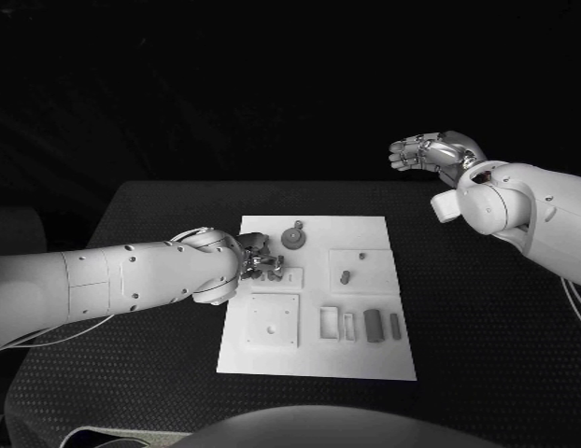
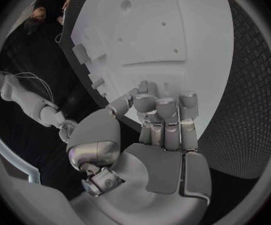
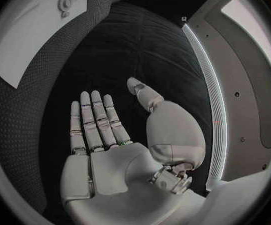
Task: Assemble the parts on the task board
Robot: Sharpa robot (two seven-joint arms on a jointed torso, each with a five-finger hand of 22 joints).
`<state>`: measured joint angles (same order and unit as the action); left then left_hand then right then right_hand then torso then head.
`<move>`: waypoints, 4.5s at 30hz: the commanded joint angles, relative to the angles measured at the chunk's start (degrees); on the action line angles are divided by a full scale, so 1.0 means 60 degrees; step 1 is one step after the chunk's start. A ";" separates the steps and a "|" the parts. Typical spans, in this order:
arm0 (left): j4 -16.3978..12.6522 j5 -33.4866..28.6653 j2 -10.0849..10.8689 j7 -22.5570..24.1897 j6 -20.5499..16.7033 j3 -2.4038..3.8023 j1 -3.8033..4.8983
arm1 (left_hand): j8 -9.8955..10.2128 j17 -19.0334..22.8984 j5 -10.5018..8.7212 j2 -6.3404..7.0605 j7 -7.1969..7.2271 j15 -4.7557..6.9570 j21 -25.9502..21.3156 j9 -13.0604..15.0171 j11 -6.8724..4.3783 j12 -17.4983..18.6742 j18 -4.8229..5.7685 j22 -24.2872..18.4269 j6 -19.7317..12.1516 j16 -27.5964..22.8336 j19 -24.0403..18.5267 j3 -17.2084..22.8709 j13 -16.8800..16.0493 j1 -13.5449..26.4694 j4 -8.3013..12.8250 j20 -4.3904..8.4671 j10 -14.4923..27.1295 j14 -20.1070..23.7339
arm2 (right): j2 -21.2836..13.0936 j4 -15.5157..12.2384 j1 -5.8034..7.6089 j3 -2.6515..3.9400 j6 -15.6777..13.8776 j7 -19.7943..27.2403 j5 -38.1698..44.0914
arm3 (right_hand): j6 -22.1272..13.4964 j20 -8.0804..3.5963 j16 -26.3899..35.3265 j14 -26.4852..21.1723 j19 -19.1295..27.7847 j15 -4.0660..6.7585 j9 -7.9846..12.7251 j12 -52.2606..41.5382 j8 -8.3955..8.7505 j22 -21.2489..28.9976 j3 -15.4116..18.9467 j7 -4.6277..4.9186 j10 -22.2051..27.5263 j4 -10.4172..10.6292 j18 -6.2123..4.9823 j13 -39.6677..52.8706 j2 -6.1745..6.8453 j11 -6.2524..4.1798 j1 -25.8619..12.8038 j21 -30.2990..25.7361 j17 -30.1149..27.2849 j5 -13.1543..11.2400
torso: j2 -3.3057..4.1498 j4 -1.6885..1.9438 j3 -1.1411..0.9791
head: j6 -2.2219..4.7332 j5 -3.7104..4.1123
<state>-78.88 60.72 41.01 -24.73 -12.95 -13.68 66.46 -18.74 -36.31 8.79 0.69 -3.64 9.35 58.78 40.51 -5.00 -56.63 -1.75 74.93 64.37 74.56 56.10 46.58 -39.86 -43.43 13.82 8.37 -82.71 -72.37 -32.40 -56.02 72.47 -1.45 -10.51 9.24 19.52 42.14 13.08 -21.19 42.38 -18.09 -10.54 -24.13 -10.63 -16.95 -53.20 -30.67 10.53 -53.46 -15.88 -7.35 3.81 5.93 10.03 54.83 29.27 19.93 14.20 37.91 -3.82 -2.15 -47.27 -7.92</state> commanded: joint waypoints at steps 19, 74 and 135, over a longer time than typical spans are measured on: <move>-0.0027 0.0151 -0.0027 0.0089 0.0021 -0.0011 -0.0034 | -0.0074 0.0037 0.0067 -0.0082 0.0720 0.0226 0.0027 0.0019 -0.0343 -0.0059 -0.0141 0.0157 0.1112 0.0082 -0.0055 0.0055 0.0024 -0.0254 0.0018 0.1133 0.0303 -0.0022 | 0.0014 0.0025 0.0001 0.0006 0.0226 0.0119 -0.0027 | 0.0008 -0.0014 0.0092 -0.0008 0.0087 -0.0097 0.0038 0.0176 -0.0015 -0.0062 0.0076 0.0089 -0.0156 0.0083 0.0119 0.0010 -0.0088 0.0001 -0.0176 -0.0081 -0.0045 0.0175 | 0.0000 0.0004 0.0001 | -0.0004 -0.0013; 0.0027 0.0093 -0.0089 0.0139 -0.0048 -0.0011 -0.0036 | -0.0298 0.0500 0.0690 -0.0776 0.0773 0.0178 0.0024 0.0070 -0.0389 -0.0286 -0.0132 0.0177 0.1249 0.0412 -0.0192 -0.0996 0.0295 0.0298 0.0061 0.1092 0.0396 0.0106 | 0.0045 0.0020 0.0000 0.0006 0.0334 0.0092 -0.0010 | 0.0011 -0.0020 0.0194 -0.0172 0.0228 -0.0206 0.0091 0.0385 -0.0019 -0.0194 0.0100 0.0172 -0.0284 0.0122 0.0198 0.0014 -0.0112 0.0058 -0.0247 -0.0138 -0.0114 0.0298 | 0.0007 -0.0007 0.0004 | 0.0012 0.0019; 0.0044 0.0214 -0.0032 -0.0018 -0.0253 -0.0011 -0.0105 | -0.0377 0.0570 0.0944 -0.0945 0.0827 0.0167 0.0093 0.0065 -0.0444 -0.0423 -0.0156 0.0166 0.1326 0.0556 -0.0104 -0.0809 0.0289 0.0483 0.0333 0.1105 0.0387 0.0031 | 0.0033 0.0029 -0.0002 0.0005 0.0411 0.0096 -0.0005 | 0.0020 -0.0029 0.0205 -0.0206 0.0249 -0.0216 0.0119 0.0491 -0.0027 -0.0282 0.0116 0.0179 -0.0348 0.0174 0.0223 0.0015 -0.0137 0.0055 -0.0307 -0.0142 -0.0131 0.0404 | -0.0004 0.0001 0.0002 | 0.0002 -0.0013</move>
<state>-78.55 61.74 40.98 -24.70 -14.25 -13.69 65.95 -20.81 -32.94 14.78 -3.06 -1.39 9.88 59.01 40.86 -5.43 -58.79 -1.74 74.90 66.94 77.69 55.38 41.43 -38.13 -39.34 15.86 8.08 -82.72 -72.15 -32.18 -55.80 72.46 -1.45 -8.98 9.22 19.51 42.24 12.87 -20.31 41.35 -17.08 -11.55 -23.47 -7.92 -16.95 -54.84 -30.05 10.82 -55.09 -15.25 -6.59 3.80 5.04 10.44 53.47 28.61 19.24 16.43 37.91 -3.80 -2.14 -47.30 -8.00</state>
